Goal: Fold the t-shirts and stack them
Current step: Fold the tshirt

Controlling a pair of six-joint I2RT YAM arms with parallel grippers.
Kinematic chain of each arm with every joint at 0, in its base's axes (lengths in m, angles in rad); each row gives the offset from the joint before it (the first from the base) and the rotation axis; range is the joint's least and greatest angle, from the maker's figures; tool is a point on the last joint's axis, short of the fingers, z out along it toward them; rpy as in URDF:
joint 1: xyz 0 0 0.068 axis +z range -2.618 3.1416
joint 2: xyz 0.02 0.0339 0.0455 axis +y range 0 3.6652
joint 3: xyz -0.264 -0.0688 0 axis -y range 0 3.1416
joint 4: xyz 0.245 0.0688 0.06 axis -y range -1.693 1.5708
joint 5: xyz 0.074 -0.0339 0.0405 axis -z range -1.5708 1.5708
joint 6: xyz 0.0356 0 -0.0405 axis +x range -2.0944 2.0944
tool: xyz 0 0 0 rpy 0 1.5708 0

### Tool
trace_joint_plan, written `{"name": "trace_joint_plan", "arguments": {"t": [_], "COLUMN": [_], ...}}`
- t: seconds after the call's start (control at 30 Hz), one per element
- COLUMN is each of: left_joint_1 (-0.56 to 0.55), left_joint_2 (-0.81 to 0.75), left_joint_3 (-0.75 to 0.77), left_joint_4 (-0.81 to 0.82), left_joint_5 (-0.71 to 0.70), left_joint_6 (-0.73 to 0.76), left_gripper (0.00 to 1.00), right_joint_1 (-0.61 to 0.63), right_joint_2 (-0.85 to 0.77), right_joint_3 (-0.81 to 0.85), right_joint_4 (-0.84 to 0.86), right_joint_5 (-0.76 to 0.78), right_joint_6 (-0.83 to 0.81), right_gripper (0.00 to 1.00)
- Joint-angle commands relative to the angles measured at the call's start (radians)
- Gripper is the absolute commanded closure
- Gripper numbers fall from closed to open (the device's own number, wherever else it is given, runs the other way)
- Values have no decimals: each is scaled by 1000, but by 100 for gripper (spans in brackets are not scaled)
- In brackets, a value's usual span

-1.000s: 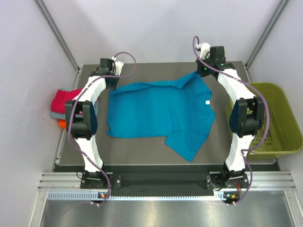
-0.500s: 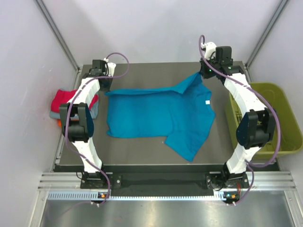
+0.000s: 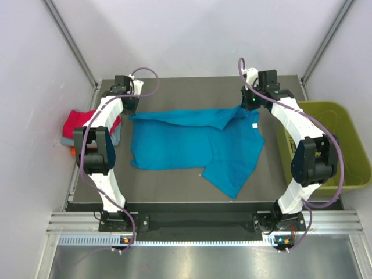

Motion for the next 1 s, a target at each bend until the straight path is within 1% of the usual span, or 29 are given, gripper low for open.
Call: {"name": "trace_joint_plan", "arguments": {"t": [0.0, 0.03, 0.13, 0.17, 0.23, 0.27, 0.3, 0.33, 0.47, 0.5, 0.53, 0.63, 0.67, 0.7, 0.77, 0.83, 0.9, 0.93, 0.97], "left_joint_1": [4, 6, 12, 15, 14, 45, 50, 55, 67, 67, 67, 67, 69, 66, 66, 63, 60, 60, 53], "left_joint_2": [-7, 0, 26, 30, 23, 20, 17, 8, -16, -21, -27, -26, -26, -24, -15, 11, 31, 51, 59], "left_joint_3": [23, 33, 75, 78, 80, 80, 81, 81, 66, 61, 58, 84, 115, 133, 185, 216, 253, 260, 265], "left_joint_4": [-79, -79, -175, -209, -228, -249, -258, -266, -286, -283, -281, -277, -271, -266, -246, -242, -251, -252, -263], "left_joint_5": [23, 24, 29, 56, 56, 64, 64, 55, 47, 43, 44, 49, 53, 56, 87, 125, 159, 203, 222], "left_joint_6": [4, 4, -5, -6, -19, -25, -35, -43, -51, -52, -51, -66, -69, -81, -92, -103, -127, -137, -158], "left_gripper": [100, 100, 100, 100, 88, 84, 81, 79, 77, 75, 74, 73, 73, 72, 71, 72, 74, 76, 77], "right_joint_1": [7, 7, 5, 5, 7, 8, 8, 8, 14, 14, 14, 14, 14, 14, 16, 16, 22, 26, 43], "right_joint_2": [-49, -49, -49, -53, -59, -67, -73, -79, -111, -116, -118, -108, -105, -101, -93, -84, -70, -52, -41], "right_joint_3": [-4, -5, -21, -24, -41, -48, -56, -74, -122, -131, -139, -111, -94, -75, -18, 30, 59, 77, 84], "right_joint_4": [19, 17, 10, 8, -3, -7, -12, -13, -19, -19, -16, -19, -27, -29, -20, -7, -3, -4, -4], "right_joint_5": [-17, -16, -16, -14, -19, -22, -29, -34, -45, -45, -45, -29, -23, -10, 6, 15, -15, -29, -43], "right_joint_6": [-7, -7, -12, -12, -10, -10, -3, 2, 8, 8, 8, 7, 4, -3, -10, -15, -15, -18, -22], "right_gripper": [100, 100, 100, 100, 100, 100, 100, 100, 100, 100, 100, 70, 57, 53, 48, 48, 50, 52, 55]}}
